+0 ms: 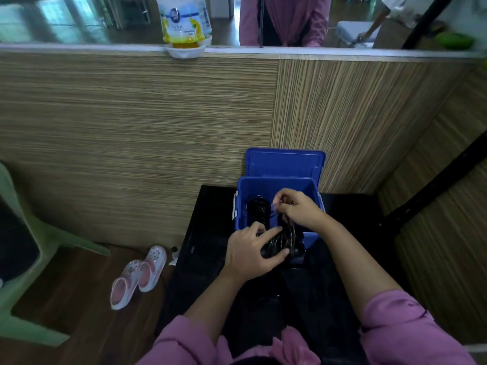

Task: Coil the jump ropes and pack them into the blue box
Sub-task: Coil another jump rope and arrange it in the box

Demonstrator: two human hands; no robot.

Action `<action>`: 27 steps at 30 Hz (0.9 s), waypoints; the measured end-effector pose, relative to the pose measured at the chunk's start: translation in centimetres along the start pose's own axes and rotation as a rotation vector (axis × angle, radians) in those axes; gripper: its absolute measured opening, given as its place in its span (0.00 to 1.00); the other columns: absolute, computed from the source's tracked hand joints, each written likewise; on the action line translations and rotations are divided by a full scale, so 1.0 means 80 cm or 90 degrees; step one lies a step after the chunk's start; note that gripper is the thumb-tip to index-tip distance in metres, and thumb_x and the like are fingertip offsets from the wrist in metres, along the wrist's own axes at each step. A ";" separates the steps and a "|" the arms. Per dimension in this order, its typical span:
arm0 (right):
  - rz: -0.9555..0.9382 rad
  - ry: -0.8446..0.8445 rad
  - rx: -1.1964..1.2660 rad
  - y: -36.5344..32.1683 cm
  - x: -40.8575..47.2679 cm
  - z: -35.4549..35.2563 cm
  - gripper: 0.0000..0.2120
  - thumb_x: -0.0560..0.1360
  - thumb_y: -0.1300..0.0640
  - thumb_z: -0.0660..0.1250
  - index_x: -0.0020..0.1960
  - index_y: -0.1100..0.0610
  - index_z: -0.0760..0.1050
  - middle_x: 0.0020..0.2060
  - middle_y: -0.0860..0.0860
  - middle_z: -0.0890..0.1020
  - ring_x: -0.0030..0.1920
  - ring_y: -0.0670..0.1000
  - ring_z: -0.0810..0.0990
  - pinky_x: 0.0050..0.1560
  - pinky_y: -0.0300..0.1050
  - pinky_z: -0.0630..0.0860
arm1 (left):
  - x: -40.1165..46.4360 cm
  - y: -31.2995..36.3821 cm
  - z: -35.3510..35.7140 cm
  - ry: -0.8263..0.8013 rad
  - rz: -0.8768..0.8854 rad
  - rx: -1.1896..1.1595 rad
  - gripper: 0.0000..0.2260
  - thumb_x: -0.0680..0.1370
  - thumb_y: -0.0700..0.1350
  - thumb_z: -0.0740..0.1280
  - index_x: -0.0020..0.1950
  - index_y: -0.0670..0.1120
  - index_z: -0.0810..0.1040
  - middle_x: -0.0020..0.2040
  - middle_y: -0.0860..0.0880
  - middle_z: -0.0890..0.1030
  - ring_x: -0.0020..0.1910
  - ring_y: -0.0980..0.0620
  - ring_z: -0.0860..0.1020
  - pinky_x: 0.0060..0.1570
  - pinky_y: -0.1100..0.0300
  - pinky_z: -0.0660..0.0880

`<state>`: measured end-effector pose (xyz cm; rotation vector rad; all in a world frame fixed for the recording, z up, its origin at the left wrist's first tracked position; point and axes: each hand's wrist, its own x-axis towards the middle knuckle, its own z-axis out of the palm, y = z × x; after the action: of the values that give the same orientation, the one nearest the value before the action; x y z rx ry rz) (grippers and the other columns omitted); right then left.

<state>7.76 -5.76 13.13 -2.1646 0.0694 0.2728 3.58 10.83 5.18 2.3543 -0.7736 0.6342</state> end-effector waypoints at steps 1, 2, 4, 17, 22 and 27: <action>0.009 -0.028 0.026 0.002 -0.001 0.001 0.06 0.77 0.65 0.60 0.45 0.57 0.74 0.35 0.54 0.80 0.33 0.52 0.73 0.37 0.47 0.71 | -0.002 0.004 0.001 -0.003 0.008 -0.012 0.20 0.72 0.65 0.68 0.58 0.55 0.82 0.43 0.52 0.78 0.35 0.55 0.77 0.31 0.59 0.74; 0.020 -0.041 0.038 0.004 -0.002 0.003 0.08 0.77 0.65 0.59 0.44 0.55 0.74 0.33 0.53 0.79 0.32 0.51 0.72 0.37 0.47 0.70 | -0.005 0.008 0.001 -0.006 0.009 -0.021 0.21 0.72 0.65 0.67 0.59 0.55 0.81 0.43 0.52 0.78 0.35 0.55 0.77 0.32 0.58 0.74; 0.033 -0.029 0.028 0.003 -0.005 0.006 0.09 0.77 0.61 0.58 0.42 0.53 0.74 0.34 0.50 0.77 0.35 0.50 0.72 0.40 0.47 0.70 | -0.007 0.014 -0.001 -0.020 0.005 -0.020 0.21 0.74 0.64 0.66 0.63 0.57 0.77 0.44 0.52 0.78 0.34 0.55 0.76 0.31 0.58 0.74; 0.111 0.139 0.007 0.012 -0.002 -0.013 0.04 0.71 0.61 0.72 0.38 0.55 0.78 0.26 0.51 0.77 0.25 0.51 0.73 0.27 0.42 0.74 | -0.008 0.021 -0.005 -0.072 0.031 -0.001 0.21 0.77 0.62 0.61 0.70 0.63 0.68 0.45 0.51 0.74 0.36 0.56 0.73 0.33 0.58 0.72; 0.112 0.059 0.198 0.017 -0.009 -0.020 0.10 0.69 0.62 0.75 0.35 0.59 0.74 0.26 0.54 0.76 0.22 0.49 0.73 0.27 0.43 0.73 | -0.007 0.017 -0.006 -0.052 -0.032 -0.054 0.20 0.76 0.65 0.60 0.62 0.58 0.78 0.45 0.54 0.76 0.36 0.57 0.76 0.33 0.59 0.74; 0.114 -0.149 0.317 0.015 -0.017 -0.040 0.07 0.75 0.65 0.67 0.52 0.65 0.79 0.47 0.60 0.85 0.47 0.54 0.85 0.49 0.42 0.81 | -0.014 0.011 -0.009 -0.040 -0.093 -0.076 0.23 0.73 0.70 0.60 0.57 0.58 0.80 0.44 0.56 0.77 0.34 0.58 0.77 0.33 0.63 0.74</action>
<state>6.80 -9.15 14.23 -1.6221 0.1785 0.5492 2.04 11.09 5.35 2.3050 -0.6421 0.4416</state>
